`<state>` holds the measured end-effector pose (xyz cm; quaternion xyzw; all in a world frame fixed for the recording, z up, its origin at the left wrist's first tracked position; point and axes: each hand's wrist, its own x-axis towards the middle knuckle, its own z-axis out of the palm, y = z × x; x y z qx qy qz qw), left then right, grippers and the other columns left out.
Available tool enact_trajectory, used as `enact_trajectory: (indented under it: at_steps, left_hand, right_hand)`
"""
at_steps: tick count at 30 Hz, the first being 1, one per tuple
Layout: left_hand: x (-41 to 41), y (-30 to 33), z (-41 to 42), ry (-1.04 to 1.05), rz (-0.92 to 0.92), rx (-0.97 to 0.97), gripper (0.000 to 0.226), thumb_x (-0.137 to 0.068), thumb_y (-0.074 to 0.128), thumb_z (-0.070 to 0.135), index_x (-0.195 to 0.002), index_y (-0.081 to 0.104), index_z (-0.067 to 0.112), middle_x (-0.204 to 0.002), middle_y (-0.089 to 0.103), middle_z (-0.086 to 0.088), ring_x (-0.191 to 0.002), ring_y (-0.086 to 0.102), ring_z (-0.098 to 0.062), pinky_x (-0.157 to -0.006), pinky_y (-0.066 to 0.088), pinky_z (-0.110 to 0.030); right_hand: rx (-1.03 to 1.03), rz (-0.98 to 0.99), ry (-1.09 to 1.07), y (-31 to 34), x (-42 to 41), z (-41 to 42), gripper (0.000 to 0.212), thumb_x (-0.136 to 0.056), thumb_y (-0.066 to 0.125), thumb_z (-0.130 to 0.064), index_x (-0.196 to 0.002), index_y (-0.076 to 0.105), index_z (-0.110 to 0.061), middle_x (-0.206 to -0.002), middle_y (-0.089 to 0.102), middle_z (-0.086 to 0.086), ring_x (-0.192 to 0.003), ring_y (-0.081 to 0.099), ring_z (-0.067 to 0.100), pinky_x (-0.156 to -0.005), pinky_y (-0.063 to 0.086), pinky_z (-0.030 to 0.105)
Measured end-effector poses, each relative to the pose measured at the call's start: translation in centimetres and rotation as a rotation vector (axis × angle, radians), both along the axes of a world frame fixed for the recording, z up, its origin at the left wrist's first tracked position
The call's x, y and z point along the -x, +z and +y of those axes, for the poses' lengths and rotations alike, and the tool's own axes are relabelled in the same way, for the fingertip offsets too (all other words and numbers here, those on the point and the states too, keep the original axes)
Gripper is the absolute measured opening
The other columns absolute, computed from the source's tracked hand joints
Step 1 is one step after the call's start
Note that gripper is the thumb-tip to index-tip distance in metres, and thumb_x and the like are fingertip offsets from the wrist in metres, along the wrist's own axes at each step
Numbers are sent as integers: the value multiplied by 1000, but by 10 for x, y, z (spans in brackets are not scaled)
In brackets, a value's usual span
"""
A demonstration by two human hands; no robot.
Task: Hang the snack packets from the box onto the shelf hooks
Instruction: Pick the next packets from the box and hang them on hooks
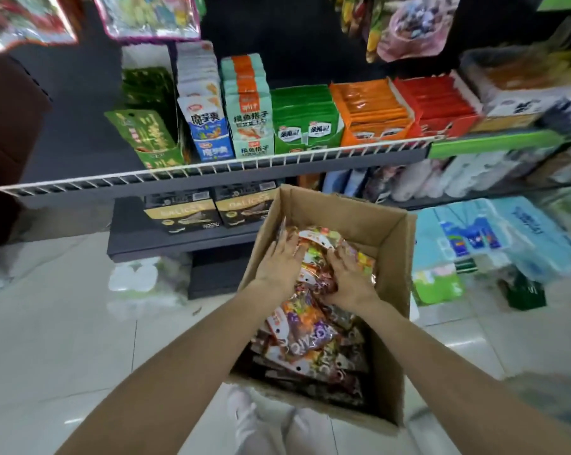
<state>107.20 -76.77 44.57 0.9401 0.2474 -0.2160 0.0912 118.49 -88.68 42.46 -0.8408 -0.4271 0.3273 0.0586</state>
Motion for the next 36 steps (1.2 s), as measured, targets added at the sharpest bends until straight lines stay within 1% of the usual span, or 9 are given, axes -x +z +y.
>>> enact_trajectory:
  at_steps: [5, 10, 14, 16, 19, 22, 27, 32, 36]
  left_hand:
    - [-16, -15, 5, 36, 129, 3, 79, -90, 58, 16, -151, 9, 11, -157, 9, -13, -146, 7, -27, -119, 6, -43]
    - [-19, -21, 2, -8, 90, -167, 71, -89, 60, 30, -146, 24, 13, -150, 24, -13, -140, 21, -29, -116, 7, -48]
    - [-22, -17, 5, -34, -60, -267, 50, -91, 55, 20, -138, 41, 16, -145, 37, -9, -139, 26, -26, -117, 1, -48]
    - [-24, -11, 9, -44, -155, -271, 42, -90, 53, 10, -131, 48, 16, -137, 46, -9, -134, 34, -26, -117, 10, -43]
    - [-27, 9, 18, 39, -322, -134, 24, -91, 51, 8, -114, 57, 13, -114, 60, -9, -111, 53, -27, -92, 43, -38]
    - [-23, 38, 33, 245, -566, 148, 14, -89, 62, 20, -99, 62, 10, -95, 68, -8, -91, 61, -25, -75, 49, -36]
    - [-7, 101, 49, 554, -924, 609, 11, -80, 74, 16, -78, 63, 20, -80, 68, 5, -83, 66, -17, -82, 53, -34]
    - [26, 152, 72, 645, -1027, 616, 7, -78, 74, 15, -81, 68, 12, -81, 69, 0, -85, 67, -22, -85, 55, -41]
    - [65, 187, 93, 655, -1078, 490, 16, -75, 78, 23, -75, 67, 11, -74, 68, -1, -69, 62, -10, -70, 50, -24]
  right_hand:
    - [54, -233, 102, -16, 5, 10, 89, -87, 60, -39, -151, 2, -19, -158, -14, 5, -146, -9, 25, -116, 16, 43]
    - [-63, -488, 242, -22, 1, 10, 50, -91, 52, -8, -139, 39, -10, -155, 19, 13, -144, 15, 32, -111, 27, 45]
    - [-228, -469, 194, -13, -8, 12, 32, -88, 53, -5, -119, 62, -9, -145, 41, 7, -135, 33, 29, -104, 32, 43]
    - [-363, -476, 124, -3, -15, 12, 24, -88, 56, -8, -109, 68, -10, -130, 55, 5, -122, 46, 27, -94, 40, 39]
    - [-518, -310, -82, 20, -25, 14, 19, -94, 52, -16, -105, 64, -6, -106, 65, 11, -100, 57, 29, -76, 46, 37]
    - [-627, -119, -239, 48, -34, 17, 12, -93, 54, -15, -96, 62, -6, -90, 67, 12, -82, 60, 26, -67, 38, 28]
    - [-755, 124, -363, 99, -41, 38, 12, -88, 64, -18, -79, 63, -10, -71, 64, 13, -67, 59, 33, -66, 49, 45]
    - [-847, 193, -291, 157, -17, 68, 7, -87, 65, -17, -86, 69, -11, -76, 66, 2, -70, 60, 17, -64, 44, 31]
    - [-879, 257, -271, 191, 18, 99, 6, -87, 64, -13, -82, 67, -15, -81, 69, 7, -82, 67, 29, -75, 54, 50]
